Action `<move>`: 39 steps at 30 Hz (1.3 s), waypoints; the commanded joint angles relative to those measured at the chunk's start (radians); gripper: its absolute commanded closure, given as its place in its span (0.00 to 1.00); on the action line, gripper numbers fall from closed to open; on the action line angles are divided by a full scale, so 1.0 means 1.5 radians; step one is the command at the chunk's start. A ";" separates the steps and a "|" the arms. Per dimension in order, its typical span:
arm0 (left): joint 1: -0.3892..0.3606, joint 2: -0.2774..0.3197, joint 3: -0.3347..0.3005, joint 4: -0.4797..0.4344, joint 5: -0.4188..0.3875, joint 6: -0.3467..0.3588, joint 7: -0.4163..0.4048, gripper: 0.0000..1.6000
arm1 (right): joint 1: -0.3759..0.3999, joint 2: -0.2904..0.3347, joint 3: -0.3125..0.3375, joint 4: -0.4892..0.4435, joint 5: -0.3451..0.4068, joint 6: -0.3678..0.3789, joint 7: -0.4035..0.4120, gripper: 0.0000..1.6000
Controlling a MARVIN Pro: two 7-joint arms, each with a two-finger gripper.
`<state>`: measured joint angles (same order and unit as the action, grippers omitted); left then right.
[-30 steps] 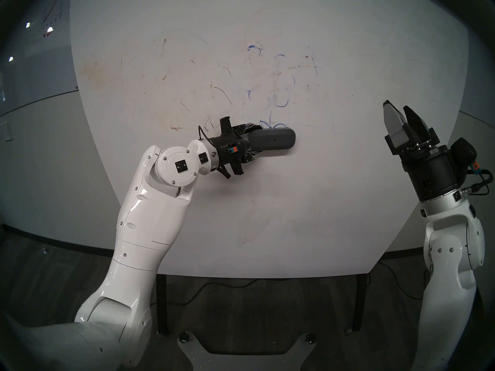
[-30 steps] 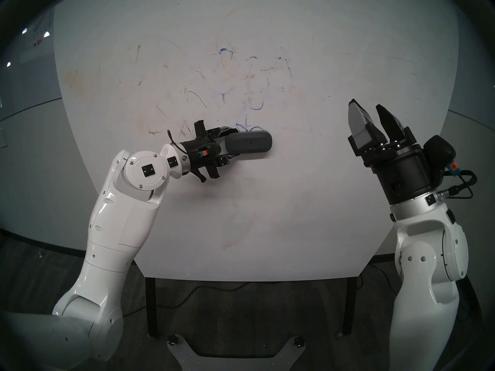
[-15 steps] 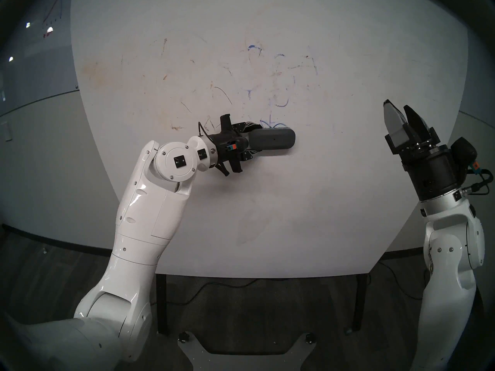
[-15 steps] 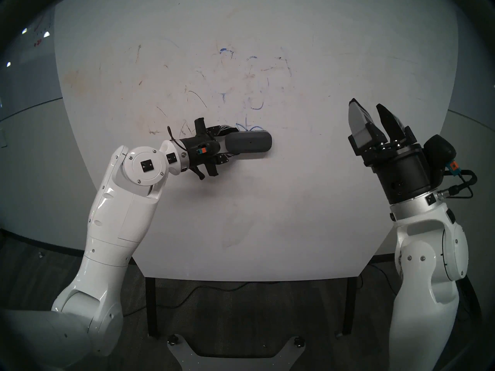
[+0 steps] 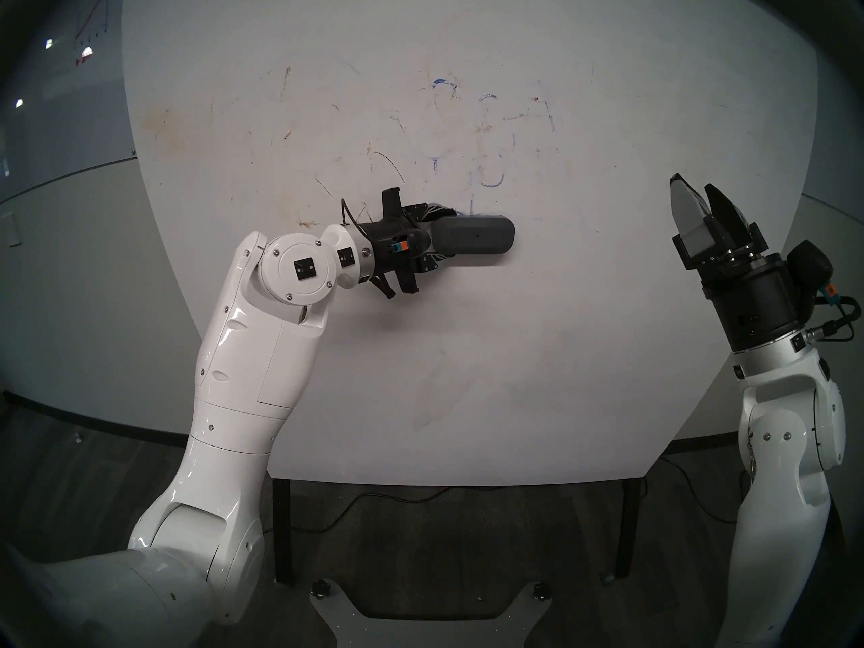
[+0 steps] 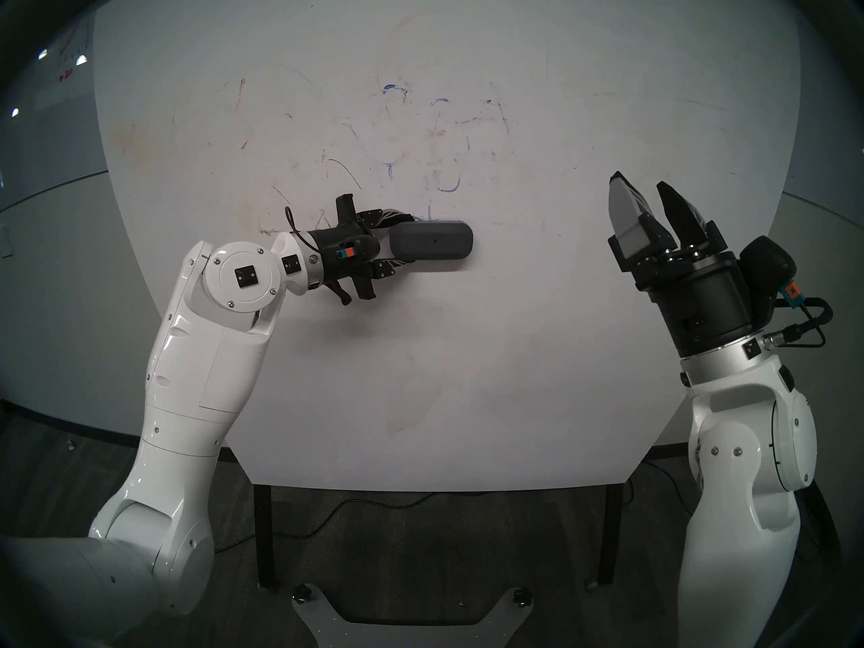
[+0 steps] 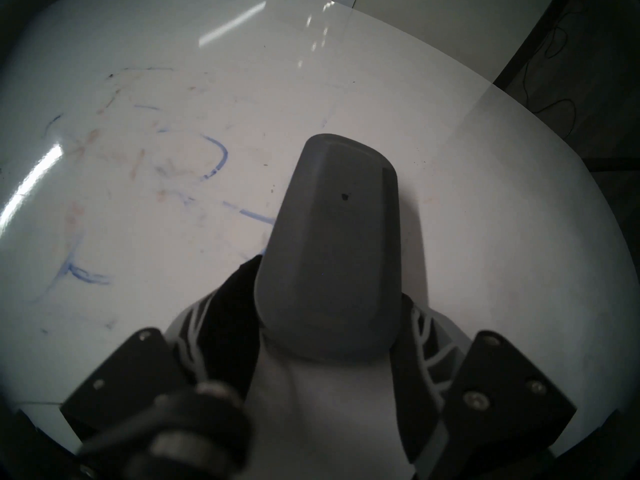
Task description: Erase all marks on the whiteboard with the eraser
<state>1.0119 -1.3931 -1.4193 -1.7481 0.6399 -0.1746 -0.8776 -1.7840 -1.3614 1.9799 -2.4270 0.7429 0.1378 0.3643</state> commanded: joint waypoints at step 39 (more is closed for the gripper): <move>0.077 -0.002 -0.059 -0.040 0.077 0.039 0.051 1.00 | 0.003 -0.003 0.017 -0.011 0.003 -0.002 0.003 0.00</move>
<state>1.0970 -1.4168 -1.4745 -1.8270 0.7170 -0.1524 -0.8164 -1.7838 -1.3689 1.9969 -2.4270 0.7459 0.1379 0.3661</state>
